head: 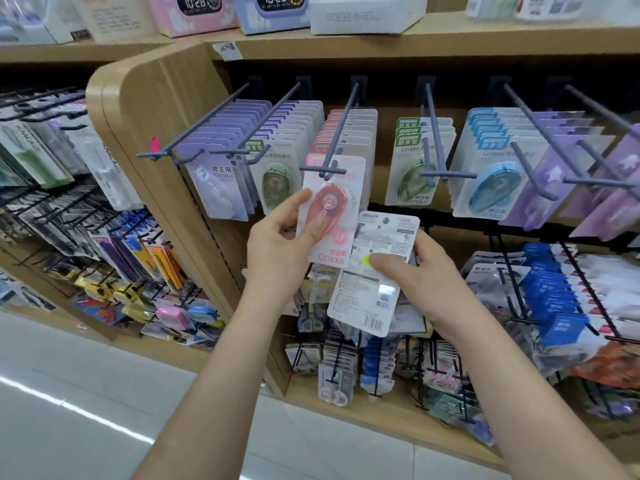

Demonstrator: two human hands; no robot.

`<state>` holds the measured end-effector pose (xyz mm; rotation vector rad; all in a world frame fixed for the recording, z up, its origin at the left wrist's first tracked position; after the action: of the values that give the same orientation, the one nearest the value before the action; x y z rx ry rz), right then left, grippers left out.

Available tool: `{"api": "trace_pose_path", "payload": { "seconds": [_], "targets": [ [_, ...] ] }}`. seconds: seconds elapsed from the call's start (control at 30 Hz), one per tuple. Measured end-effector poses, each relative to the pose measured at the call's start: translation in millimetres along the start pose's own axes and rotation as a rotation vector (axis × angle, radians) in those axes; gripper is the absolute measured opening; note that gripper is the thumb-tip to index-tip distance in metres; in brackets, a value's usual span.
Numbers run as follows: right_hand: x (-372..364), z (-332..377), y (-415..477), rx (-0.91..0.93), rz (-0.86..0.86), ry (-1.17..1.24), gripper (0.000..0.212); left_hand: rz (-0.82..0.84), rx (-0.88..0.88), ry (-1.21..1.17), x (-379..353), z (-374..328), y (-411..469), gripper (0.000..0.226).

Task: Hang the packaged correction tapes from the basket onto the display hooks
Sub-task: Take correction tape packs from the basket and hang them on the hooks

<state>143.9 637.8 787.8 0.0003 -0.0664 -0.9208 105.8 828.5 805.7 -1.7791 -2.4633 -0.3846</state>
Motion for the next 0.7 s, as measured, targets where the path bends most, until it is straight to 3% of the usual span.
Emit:
{"api": "trace_pose_path", "payload": {
  "seconds": [0.2, 0.33, 0.43, 0.5, 0.6, 0.7],
  "targets": [
    [12.0, 0.4, -11.4, 0.036, -0.152, 0.010, 0.028, -0.114, 0.003, 0.094, -16.6, 1.6, 31.8, 0.047],
    [5.1, -1.9, -12.6, 0.027, -0.133, 0.022, 0.027, -0.126, -0.035, 0.347, -12.9, -1.4, 31.0, 0.039],
    [-0.9, -4.9, -11.3, 0.018, -0.114, 0.040, 0.026, -0.357, -0.093, 0.345, 23.3, 0.0, 19.6, 0.032],
    [-5.4, -7.5, -8.9, 0.009, -0.101, 0.044, 0.028, -0.438, -0.029, 0.297, 44.5, 9.0, 22.1, 0.044],
    [-13.2, -11.5, -4.6, -0.002, -0.073, 0.055, 0.029, -0.342, 0.065, 0.320, 48.6, 21.3, 42.7, 0.064],
    [-19.1, -12.5, -2.6, 0.000, -0.048, 0.066, 0.030, -0.344, 0.041, 0.294, 47.8, 27.7, 49.9, 0.051]
  ]
}}
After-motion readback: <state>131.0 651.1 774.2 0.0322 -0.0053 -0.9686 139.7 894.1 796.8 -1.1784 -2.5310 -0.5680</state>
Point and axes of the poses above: each hand's wrist, its own y-axis towards the middle knuckle, its own x-axis out of the back of the hand, z = x × y, the point moved 8 cm from there along y, towards the middle knuckle, and after that the axes turned 13 degrees about z, right-handed, at the moved point
